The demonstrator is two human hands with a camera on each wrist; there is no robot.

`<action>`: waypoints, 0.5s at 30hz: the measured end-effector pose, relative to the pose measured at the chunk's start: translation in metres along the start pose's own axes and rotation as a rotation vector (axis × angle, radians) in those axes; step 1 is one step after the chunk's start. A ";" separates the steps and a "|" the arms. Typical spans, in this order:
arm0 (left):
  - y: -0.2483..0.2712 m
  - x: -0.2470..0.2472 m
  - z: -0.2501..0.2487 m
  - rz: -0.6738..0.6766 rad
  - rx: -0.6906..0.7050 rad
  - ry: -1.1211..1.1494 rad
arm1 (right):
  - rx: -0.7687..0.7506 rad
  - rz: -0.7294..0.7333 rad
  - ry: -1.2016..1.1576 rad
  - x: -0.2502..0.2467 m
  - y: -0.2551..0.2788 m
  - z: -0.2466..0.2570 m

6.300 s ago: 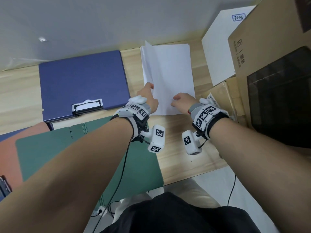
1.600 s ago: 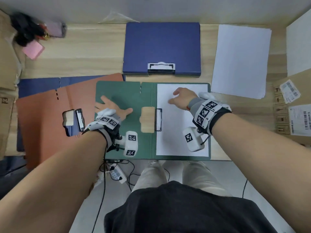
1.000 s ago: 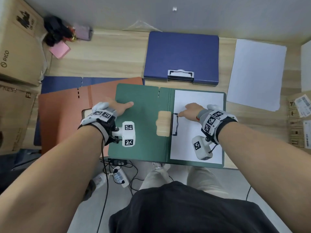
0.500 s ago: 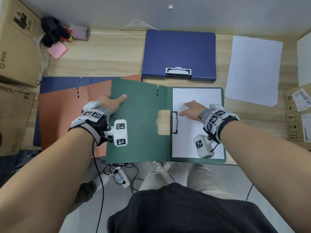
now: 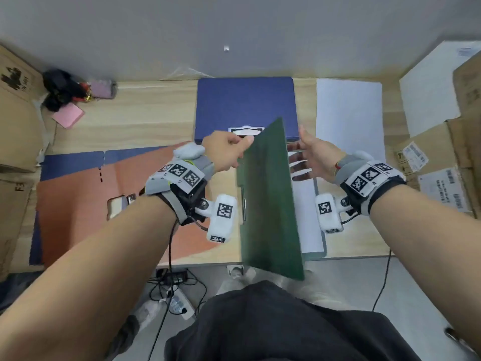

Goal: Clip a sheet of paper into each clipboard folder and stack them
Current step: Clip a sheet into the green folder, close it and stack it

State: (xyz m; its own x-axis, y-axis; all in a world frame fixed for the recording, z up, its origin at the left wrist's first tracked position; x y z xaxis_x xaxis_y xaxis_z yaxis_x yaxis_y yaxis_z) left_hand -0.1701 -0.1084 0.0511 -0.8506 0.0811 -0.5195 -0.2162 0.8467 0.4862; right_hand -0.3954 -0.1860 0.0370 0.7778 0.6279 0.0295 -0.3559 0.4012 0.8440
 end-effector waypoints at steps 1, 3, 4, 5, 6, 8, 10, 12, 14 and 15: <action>-0.007 0.012 0.010 0.005 -0.047 -0.025 | -0.006 -0.013 -0.028 -0.011 0.003 -0.002; -0.022 0.038 0.027 0.021 -0.149 -0.052 | 0.003 -0.071 -0.031 -0.035 0.009 -0.010; -0.025 0.047 0.036 0.041 -0.207 -0.071 | 0.012 -0.096 -0.005 -0.041 0.008 -0.016; -0.024 0.053 0.043 0.064 -0.263 -0.081 | 0.022 -0.114 0.029 -0.044 0.006 -0.022; -0.026 0.062 0.047 0.085 -0.312 -0.086 | 0.040 -0.139 0.063 -0.049 0.004 -0.030; -0.029 0.075 0.057 0.097 -0.391 -0.077 | 0.089 -0.194 0.110 -0.054 -0.005 -0.049; -0.032 0.083 0.063 0.093 -0.428 -0.103 | 0.134 -0.253 0.183 -0.055 -0.015 -0.069; -0.040 0.090 0.069 0.079 -0.431 -0.143 | 0.154 -0.310 0.331 -0.060 -0.033 -0.088; -0.043 0.090 0.074 0.061 -0.427 -0.153 | 0.185 -0.337 0.455 -0.057 -0.040 -0.098; -0.044 0.089 0.072 0.046 -0.425 -0.149 | 0.206 -0.340 0.520 -0.056 -0.043 -0.103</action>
State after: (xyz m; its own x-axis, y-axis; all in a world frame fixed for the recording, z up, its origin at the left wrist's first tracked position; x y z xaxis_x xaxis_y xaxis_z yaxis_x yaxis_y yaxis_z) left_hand -0.2019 -0.1010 -0.0673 -0.7922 0.2147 -0.5712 -0.3843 0.5517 0.7403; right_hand -0.4772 -0.1702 -0.0563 0.4588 0.7500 -0.4764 0.0122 0.5309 0.8474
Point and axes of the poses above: each hand's wrist, its own y-axis away from the middle knuckle, its own x-axis out of the palm, z = x × y, the point moved 3 cm from there along -y, towards the middle knuckle, and after that the axes turned 5 degrees about x, right-handed, at the moved point
